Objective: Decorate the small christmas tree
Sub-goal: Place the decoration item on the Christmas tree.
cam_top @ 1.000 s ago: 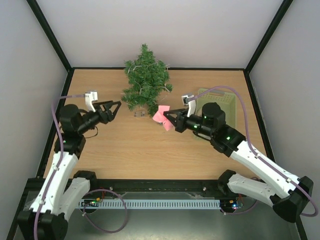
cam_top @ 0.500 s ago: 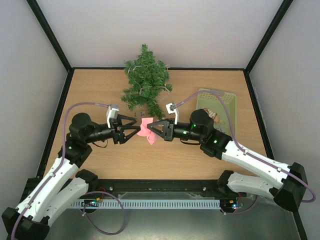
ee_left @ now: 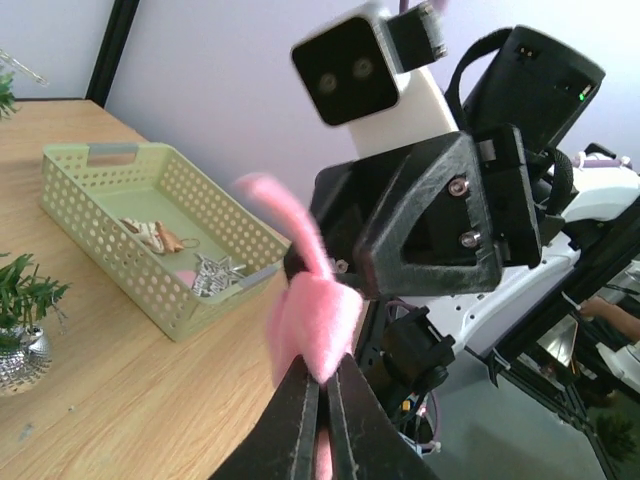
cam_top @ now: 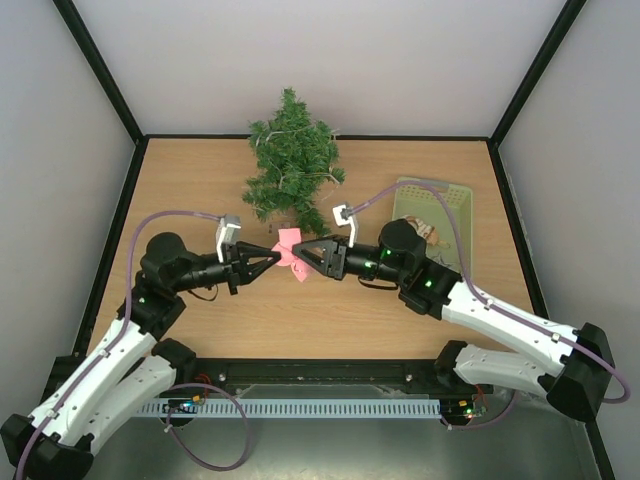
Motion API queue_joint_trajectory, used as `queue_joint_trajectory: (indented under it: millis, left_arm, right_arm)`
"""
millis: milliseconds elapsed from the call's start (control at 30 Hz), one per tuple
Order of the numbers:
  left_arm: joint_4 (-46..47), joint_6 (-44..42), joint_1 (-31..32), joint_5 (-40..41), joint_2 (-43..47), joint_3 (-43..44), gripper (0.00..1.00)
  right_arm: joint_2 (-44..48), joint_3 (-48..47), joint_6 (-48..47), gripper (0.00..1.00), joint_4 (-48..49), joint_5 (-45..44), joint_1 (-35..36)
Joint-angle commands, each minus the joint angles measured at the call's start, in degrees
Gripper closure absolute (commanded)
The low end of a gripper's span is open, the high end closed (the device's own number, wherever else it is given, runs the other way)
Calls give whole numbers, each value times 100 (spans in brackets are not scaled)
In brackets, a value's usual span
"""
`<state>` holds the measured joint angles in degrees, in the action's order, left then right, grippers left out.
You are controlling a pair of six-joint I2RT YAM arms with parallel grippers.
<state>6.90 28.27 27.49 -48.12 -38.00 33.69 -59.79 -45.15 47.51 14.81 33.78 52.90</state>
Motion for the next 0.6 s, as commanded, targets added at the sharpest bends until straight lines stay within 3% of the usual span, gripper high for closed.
queue_joint_trajectory:
  millis: [0,67,200,300,433,567]
  left_arm:
    - [88,195,24,252,179,-93,98]
    - [-275,166,29,420,209,-40,98]
    - [-955,97,24,837,270,192,98]
    - [-1360,174,20,1221,315,327,98]
    - [-1718,541,20,1717,336,403,98]
    - [-1675,1315,19,1966,291,402,98]
  right_arm:
    - [504,308,-301,67,-283,-633,31]
    - [944,647,-431,50,-266,-1077,40]
    - [1569,935,-1059,38,-709,-1826,34]
    - [1711,851,-1559,35,-1254,-2199,30]
    - [1949,959,-2146,32,-1179,-2182,30]
    - [1884,1115,-2389,38,-955,-2312,27]
